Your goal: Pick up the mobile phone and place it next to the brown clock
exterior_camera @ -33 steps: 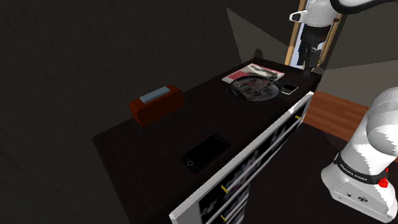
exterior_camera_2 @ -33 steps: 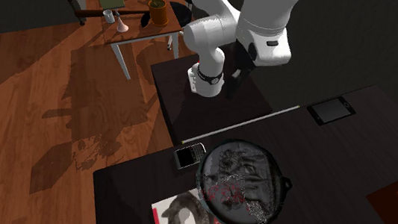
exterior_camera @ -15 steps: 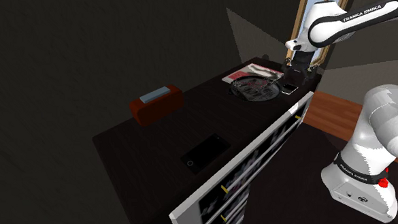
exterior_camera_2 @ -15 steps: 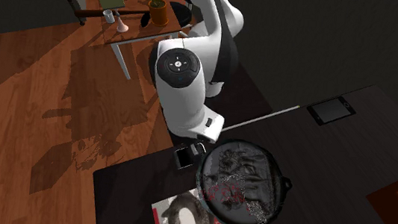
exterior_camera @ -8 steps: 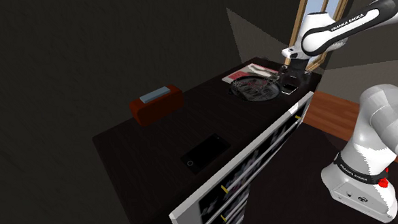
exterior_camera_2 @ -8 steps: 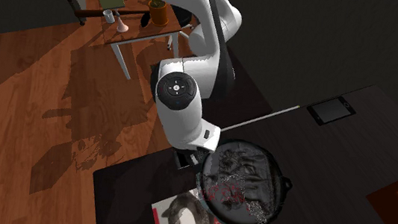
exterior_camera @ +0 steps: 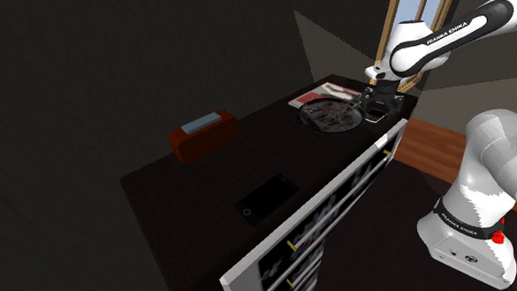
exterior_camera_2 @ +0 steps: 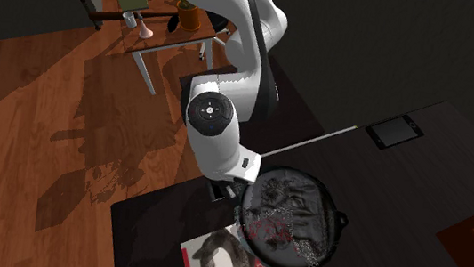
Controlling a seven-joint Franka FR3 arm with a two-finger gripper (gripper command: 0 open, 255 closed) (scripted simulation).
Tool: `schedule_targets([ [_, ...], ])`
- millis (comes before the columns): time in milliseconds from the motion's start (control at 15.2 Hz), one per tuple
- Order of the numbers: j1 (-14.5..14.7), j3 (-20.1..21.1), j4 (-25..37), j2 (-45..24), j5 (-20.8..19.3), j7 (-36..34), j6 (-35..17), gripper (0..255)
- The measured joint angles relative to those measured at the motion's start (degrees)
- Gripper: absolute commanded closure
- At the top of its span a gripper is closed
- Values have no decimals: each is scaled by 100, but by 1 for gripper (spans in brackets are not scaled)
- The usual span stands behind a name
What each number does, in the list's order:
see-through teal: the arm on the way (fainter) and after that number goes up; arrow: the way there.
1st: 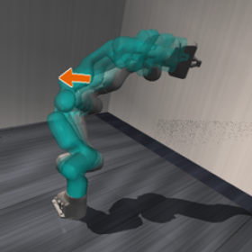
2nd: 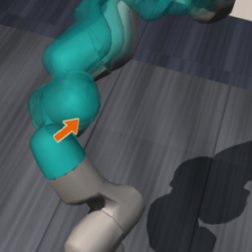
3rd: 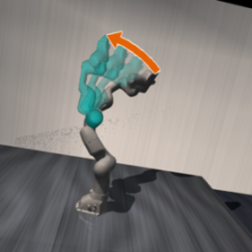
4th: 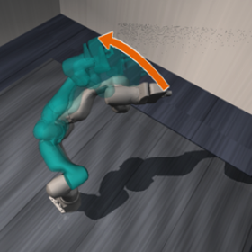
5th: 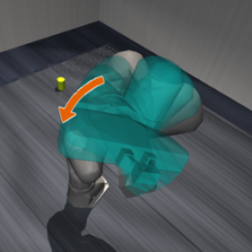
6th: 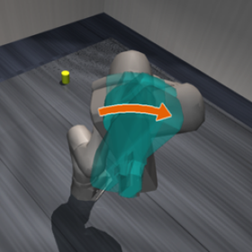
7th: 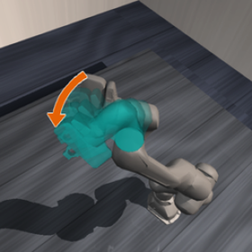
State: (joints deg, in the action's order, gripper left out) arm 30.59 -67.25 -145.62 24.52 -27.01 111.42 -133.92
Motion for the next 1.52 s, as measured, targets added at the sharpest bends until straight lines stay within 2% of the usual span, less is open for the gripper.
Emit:
schedule_targets([
  [66, -1, 1, -1, 1, -1, 0, 0, 255],
  [726, -8, 8, 7, 8, -3, -5, 13, 255],
  [1518, -481, 827, 379, 623, -61, -179, 1040, 255],
])
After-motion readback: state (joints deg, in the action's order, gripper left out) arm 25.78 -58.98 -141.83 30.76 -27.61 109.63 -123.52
